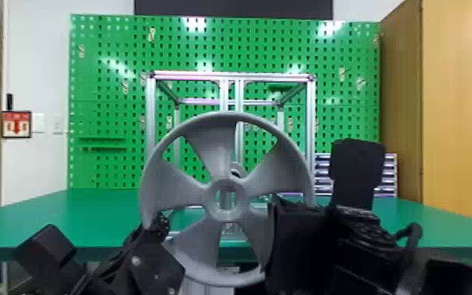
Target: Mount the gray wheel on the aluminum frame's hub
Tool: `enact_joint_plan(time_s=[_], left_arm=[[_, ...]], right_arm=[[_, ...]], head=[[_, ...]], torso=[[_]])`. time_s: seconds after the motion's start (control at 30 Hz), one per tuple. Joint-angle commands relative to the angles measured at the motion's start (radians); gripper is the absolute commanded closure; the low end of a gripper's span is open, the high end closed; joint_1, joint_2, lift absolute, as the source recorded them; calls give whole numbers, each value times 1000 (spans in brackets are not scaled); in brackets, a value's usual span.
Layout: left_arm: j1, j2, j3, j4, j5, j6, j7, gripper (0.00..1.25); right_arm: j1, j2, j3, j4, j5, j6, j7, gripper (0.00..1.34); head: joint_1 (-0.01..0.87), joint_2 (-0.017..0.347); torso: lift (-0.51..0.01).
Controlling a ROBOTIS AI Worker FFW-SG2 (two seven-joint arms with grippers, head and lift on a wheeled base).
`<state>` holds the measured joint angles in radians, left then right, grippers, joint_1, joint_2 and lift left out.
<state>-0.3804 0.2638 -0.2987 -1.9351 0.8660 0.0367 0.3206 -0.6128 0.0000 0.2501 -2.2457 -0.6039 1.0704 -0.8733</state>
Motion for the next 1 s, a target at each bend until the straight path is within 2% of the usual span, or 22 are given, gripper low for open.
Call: enact_joint_plan(time_s=[0.0, 0.4, 0.97], left_arm=[[-2, -2, 1, -2, -12, 0, 0, 826], [-26, -18, 41, 2, -24, 48, 3, 829], [-109, -41, 18, 85, -35, 54, 3, 828]], right_arm=[[2, 1, 1, 0, 4, -3, 0, 1042], [-9, 1, 3, 25, 10, -10, 0, 1042], [-53, 1, -5, 118, 4, -46, 2, 1044]], head=[[-5, 6], [-5, 6], [-5, 6]], torso=[[-499], [-499], [-499]])
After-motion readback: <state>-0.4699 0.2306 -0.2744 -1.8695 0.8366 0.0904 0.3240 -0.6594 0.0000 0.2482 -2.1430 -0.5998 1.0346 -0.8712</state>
